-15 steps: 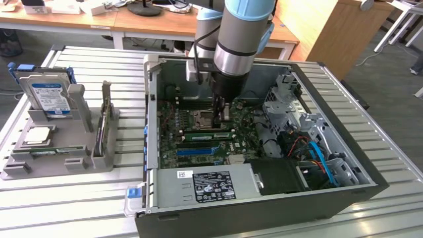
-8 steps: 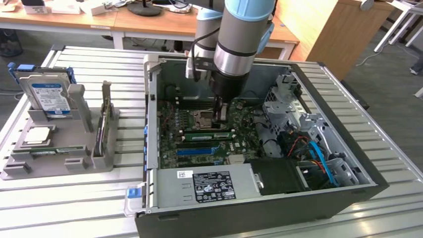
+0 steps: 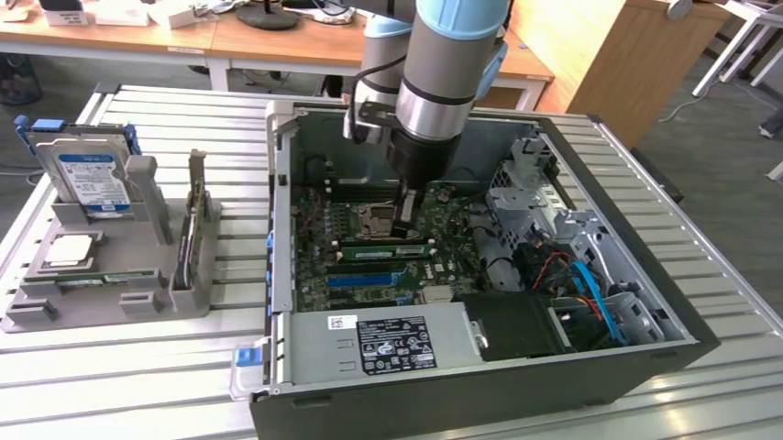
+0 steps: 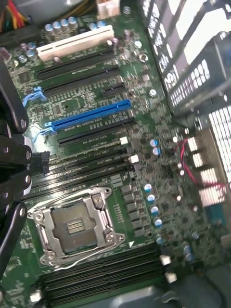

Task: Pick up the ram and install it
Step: 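Press down the ram until it locks into place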

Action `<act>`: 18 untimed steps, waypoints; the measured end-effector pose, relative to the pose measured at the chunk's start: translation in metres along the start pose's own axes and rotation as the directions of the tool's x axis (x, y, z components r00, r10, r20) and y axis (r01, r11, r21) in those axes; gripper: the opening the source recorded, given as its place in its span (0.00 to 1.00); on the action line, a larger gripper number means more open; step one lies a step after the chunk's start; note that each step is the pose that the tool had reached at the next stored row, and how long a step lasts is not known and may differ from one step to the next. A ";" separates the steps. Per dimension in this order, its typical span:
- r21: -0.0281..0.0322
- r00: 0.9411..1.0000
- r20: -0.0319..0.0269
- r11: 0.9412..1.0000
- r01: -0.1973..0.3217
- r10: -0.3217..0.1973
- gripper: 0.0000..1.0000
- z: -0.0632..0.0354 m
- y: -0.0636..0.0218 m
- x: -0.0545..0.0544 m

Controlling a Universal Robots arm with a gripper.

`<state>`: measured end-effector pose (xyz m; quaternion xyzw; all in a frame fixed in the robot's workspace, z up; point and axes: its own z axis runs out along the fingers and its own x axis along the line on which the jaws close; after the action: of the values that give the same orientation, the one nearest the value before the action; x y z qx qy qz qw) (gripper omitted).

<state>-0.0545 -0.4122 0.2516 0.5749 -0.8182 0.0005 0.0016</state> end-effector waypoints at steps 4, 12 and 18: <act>0.000 0.997 0.000 0.997 -0.072 0.072 0.11 0.0003 0.0000 0.000; -0.001 0.976 0.000 0.976 -0.216 0.216 0.11 0.0015 0.0000 0.000; -0.001 0.947 0.000 0.947 -0.322 0.322 0.11 0.0025 0.0000 0.000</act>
<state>-0.0545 -0.4122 0.2491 0.4338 -0.9010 0.0002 0.0017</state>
